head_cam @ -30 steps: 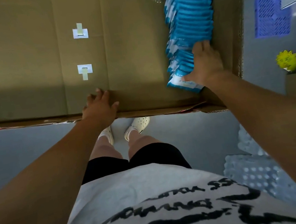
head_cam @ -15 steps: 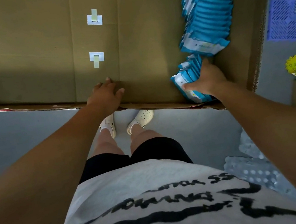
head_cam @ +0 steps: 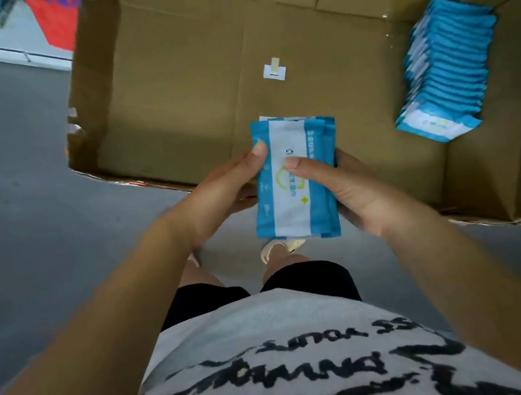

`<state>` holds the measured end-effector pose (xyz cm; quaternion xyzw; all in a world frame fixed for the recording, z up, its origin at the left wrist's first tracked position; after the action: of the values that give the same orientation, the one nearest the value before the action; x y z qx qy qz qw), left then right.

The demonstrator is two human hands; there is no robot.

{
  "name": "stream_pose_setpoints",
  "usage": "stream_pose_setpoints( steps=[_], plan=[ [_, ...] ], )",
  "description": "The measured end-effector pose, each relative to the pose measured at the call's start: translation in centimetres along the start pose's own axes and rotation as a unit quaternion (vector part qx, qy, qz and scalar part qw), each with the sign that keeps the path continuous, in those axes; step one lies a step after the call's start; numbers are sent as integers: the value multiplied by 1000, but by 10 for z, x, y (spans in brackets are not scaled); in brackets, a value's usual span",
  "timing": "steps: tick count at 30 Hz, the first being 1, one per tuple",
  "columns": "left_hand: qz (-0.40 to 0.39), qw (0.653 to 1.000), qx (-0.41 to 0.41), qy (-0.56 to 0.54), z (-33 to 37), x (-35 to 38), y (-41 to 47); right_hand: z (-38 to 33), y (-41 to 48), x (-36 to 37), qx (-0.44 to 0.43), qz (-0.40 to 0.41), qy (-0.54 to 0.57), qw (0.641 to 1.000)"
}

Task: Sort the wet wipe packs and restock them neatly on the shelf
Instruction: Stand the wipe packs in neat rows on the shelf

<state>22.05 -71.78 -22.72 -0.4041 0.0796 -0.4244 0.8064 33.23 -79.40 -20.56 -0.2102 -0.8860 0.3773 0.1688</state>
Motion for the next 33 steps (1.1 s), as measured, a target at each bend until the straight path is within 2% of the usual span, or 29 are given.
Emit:
stream_pose_setpoints(
  steps=[4,7,10,12,15,17,19,22,24,29,33],
  plan=[
    [6,990,10,-139,24,-66,-58,-13,0,112,11,-23,62,998],
    [42,987,51,-144,38,-145,-108,-24,4,206,-11,-36,72,997],
    [117,978,74,-156,48,-241,-154,-39,10,310,-28,-61,60,996],
    [165,969,92,-162,53,-299,-180,-49,22,371,-46,-72,17,996],
    [225,951,97,-187,52,-367,-206,-75,38,435,-122,-71,-130,981],
    [250,944,88,-197,48,-400,-212,-87,48,461,-145,-63,-249,955],
    [272,939,79,-198,49,-426,-213,-94,64,476,-151,-56,-269,950],
    [290,933,70,-203,65,-458,-205,-106,90,489,-145,-28,-126,981],
    [288,940,67,-171,84,-479,-192,-116,110,497,-140,-10,-37,989],
    [264,955,69,-113,147,-534,-148,-174,149,511,-181,42,27,982],
    [241,965,67,-81,210,-574,-116,-230,185,516,-212,88,24,973]
  ],
)
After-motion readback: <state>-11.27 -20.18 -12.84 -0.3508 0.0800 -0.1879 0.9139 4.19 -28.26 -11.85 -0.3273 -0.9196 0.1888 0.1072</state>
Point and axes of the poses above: each hand's wrist, its own y-axis towards the middle knuckle, its own x-axis out of the palm, z = x × y, the point moved 10 cm from there along y, towards the middle knuckle, and after that the axes turned 5 degrees about z, right-handed, at the moved point
